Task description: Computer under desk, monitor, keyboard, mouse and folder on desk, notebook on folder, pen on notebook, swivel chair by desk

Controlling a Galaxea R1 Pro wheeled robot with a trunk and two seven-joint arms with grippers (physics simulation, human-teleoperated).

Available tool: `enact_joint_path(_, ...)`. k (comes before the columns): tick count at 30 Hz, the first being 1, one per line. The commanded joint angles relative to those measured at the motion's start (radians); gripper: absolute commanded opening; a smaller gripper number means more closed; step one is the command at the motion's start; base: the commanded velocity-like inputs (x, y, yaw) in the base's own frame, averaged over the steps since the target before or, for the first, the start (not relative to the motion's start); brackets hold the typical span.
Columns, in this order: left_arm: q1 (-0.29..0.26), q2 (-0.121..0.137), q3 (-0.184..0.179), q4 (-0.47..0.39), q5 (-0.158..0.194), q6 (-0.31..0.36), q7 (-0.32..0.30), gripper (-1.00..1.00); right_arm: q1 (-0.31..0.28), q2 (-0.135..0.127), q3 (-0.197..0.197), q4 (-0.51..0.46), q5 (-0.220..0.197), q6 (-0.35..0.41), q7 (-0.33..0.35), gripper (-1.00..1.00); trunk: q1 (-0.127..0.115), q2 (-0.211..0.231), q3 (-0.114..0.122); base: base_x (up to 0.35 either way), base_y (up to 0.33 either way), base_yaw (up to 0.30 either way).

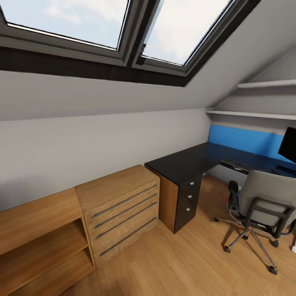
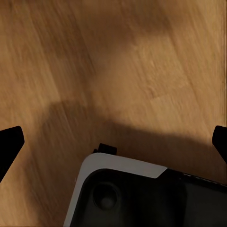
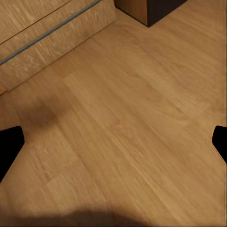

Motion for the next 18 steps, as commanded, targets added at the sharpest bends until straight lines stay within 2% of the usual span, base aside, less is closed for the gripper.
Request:
enact_joint_path(1, 0.001, 0.0, 0.005, -0.002, -0.001, -0.001, 0.0, 1.0, 0.0, 0.0, 0.001, 0.0, -0.011, -0.001, 0.009, 1.0, 0.0, -0.001, 0.0, 0.0, -0.136, -0.277)
enact_joint_path(8, 0.001, -0.002, 0.003, -0.002, -0.001, -0.002, -0.001, 1.0, 0.0, 0.0, 0.001, 0.0, -0.01, -0.002, 0.009, 1.0, 0.0, -0.001, 0.004, 0.0, -0.022, -0.277)
enact_joint_path(18, 0.001, 0.0, 0.005, -0.002, -0.001, 0.001, -0.002, 1.0, 0.0, 0.0, 0.001, 0.0, -0.01, -0.003, 0.009, 1.0, 0.0, -0.001, 0.011, 0.266, -0.02, -0.277)
